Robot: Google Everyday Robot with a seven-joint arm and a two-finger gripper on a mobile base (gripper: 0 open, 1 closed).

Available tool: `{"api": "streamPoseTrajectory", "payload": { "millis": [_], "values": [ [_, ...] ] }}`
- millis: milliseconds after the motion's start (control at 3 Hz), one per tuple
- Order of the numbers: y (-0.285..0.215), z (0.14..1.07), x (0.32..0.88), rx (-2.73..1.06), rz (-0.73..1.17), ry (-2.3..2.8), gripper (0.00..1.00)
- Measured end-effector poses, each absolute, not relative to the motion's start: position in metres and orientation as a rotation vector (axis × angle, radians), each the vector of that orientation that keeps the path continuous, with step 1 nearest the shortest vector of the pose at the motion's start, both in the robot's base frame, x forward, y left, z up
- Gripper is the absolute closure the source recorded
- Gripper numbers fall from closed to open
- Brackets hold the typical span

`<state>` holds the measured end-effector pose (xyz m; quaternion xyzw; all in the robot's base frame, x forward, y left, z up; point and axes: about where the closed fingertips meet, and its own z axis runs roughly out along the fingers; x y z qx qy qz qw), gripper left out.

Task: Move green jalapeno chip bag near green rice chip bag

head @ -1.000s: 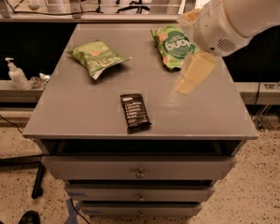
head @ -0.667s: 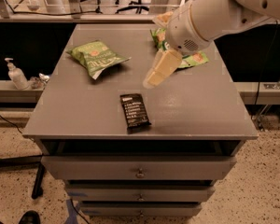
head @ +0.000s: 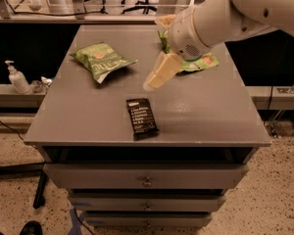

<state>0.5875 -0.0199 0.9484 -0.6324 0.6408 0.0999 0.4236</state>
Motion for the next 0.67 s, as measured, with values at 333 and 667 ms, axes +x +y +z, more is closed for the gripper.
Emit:
{"api": "streamPoseTrajectory", "payload": {
  "millis": [333, 667],
  "values": [
    [0.004, 0.937, 0.623, -1.549, 0.300, 1.543, 0.00],
    [0.029, 0.920, 0.658, -1.551, 0.310, 1.504, 0.00]
  ]
}}
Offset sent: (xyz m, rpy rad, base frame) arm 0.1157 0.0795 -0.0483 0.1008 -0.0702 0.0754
